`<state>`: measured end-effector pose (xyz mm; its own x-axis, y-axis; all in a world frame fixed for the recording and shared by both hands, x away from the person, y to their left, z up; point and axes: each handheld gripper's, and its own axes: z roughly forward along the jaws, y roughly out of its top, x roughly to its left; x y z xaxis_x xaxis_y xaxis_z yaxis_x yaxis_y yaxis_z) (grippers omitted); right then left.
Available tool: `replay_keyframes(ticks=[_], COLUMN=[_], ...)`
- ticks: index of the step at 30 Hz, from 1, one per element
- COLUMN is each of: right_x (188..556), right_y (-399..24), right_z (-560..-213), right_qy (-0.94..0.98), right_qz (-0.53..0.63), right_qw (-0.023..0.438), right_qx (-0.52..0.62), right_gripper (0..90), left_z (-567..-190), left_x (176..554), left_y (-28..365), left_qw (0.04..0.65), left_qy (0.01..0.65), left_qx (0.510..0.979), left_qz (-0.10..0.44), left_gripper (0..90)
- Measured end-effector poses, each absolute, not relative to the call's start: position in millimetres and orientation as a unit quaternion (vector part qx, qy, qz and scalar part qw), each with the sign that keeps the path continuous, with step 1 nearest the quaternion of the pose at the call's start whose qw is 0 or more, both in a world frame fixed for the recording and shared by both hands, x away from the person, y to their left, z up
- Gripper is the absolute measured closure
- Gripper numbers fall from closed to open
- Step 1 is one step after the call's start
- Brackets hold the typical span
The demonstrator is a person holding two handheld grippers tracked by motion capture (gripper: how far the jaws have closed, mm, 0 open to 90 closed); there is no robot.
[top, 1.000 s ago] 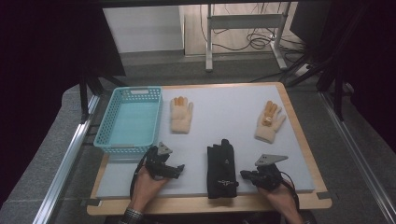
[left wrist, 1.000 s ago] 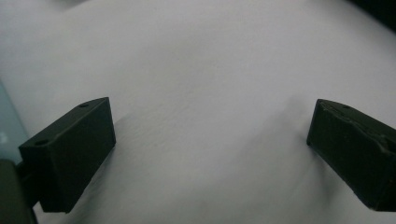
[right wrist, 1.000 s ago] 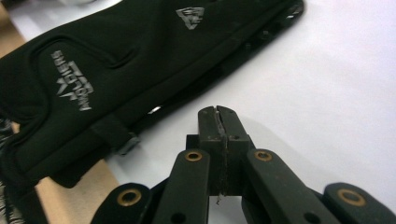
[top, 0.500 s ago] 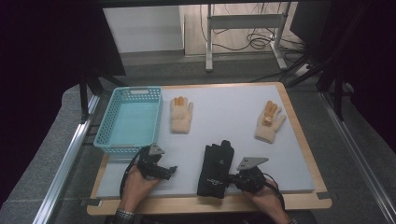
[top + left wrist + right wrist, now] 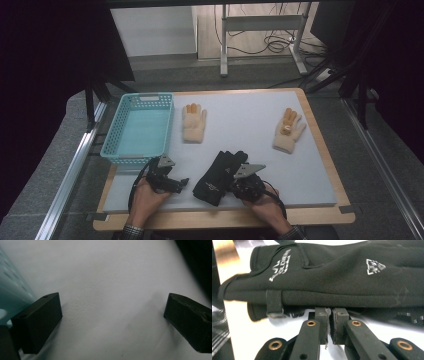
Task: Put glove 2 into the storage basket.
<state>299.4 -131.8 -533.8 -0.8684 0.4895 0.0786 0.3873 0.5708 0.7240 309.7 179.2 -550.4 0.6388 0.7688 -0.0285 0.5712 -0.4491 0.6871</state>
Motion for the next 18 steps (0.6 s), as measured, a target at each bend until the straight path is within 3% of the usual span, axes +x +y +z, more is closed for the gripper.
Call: replay_keyframes(ticks=[8,18], right_x=[302.5,310.7], right_y=[-118.1,-181.1], right_z=[-532.2,-515.7], right_qy=[0.887,0.862], right_qz=[0.390,0.392], right_qw=[0.068,0.133], right_qx=[0.236,0.292], right_gripper=[79.6,61.8], left_z=[-550.6,-551.4], left_x=[310.0,309.7], left_y=[180.7,181.0], left_qw=[0.342,0.346], left_qy=[0.398,0.399], left_qx=[0.839,0.837], left_qz=[0.144,0.144], left_gripper=[1.9,1.9])
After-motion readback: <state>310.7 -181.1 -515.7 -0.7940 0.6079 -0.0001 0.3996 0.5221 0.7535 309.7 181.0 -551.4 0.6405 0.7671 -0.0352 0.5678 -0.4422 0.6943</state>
